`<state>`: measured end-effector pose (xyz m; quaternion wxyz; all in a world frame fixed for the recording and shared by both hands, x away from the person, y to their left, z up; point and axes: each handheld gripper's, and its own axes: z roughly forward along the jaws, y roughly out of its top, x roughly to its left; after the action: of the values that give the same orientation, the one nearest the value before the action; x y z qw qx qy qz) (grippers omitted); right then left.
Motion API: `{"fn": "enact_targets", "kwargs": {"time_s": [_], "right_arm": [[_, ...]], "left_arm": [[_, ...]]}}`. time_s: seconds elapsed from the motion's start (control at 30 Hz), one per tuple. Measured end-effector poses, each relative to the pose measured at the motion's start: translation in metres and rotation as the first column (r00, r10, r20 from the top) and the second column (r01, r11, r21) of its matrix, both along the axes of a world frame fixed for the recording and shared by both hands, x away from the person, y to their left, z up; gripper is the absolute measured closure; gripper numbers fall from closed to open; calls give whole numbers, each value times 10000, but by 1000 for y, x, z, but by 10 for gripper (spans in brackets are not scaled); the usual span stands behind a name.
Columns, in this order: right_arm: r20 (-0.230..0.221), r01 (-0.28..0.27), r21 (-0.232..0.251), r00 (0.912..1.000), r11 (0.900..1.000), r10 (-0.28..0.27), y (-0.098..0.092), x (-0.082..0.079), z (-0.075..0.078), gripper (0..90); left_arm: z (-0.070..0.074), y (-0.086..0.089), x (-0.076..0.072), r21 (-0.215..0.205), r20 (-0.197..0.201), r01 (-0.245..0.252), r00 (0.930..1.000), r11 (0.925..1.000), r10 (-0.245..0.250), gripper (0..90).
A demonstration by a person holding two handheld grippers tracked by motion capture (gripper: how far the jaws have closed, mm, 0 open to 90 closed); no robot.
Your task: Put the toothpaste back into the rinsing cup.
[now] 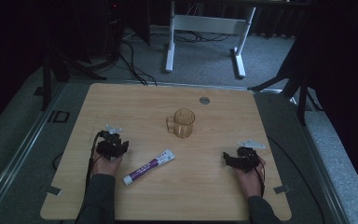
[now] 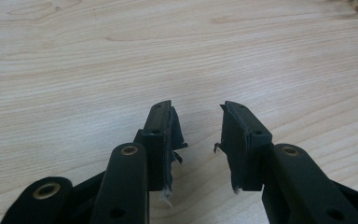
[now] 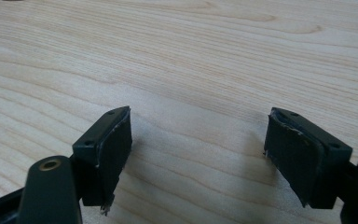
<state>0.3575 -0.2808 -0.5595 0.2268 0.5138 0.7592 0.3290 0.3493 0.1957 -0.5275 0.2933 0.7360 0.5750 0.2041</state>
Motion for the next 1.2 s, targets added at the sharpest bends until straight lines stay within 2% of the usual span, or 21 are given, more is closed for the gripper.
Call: {"fn": "enact_targets", "kwargs": {"time_s": [0.1,0.2,0.27,0.4,0.47,0.63,0.83,0.93,1.03,1.1,1.2], "right_arm": [[2,-2,-1,10000,10000,2,0,0,0,230],[7,-4,-2,10000,10000,4,0,0,0,230],[8,-7,-7,10000,10000,7,0,0,0,230],[8,-6,-1,10000,10000,6,0,0,0,229],[9,-4,-4,10000,10000,4,0,0,0,230],[10,-8,0,10000,10000,8,0,0,0,230],[-1,4,4,10000,10000,-4,0,0,0,229],[1,7,14,10000,10000,-7,0,0,0,229],[-1,8,16,10000,10000,-8,0,0,0,229],[2,7,11,10000,10000,-7,0,0,0,230],[1,9,12,10000,10000,-9,0,0,0,230]], "left_arm": [[3,0,-1,-9,40,169,9999,9999,-169,625],[8,-2,-1,184,32,439,9990,9989,-440,613],[12,-2,-2,386,-33,444,9990,9983,-443,615],[17,-2,-3,261,-138,642,9979,9976,-638,616],[20,-3,-4,196,-178,843,9963,9962,-840,616],[28,-8,-7,387,-158,1224,9924,9917,-1219,612],[39,-11,-3,572,-266,1527,9881,9866,-1514,607],[44,-13,-3,508,-256,1623,9866,9854,-1612,607],[46,-14,-2,372,-363,1783,9835,9833,-1770,608],[50,-17,-1,320,-487,1995,9790,9794,-1979,608],[52,-18,-1,323,-540,2062,9774,9780,-2043,607]]}}
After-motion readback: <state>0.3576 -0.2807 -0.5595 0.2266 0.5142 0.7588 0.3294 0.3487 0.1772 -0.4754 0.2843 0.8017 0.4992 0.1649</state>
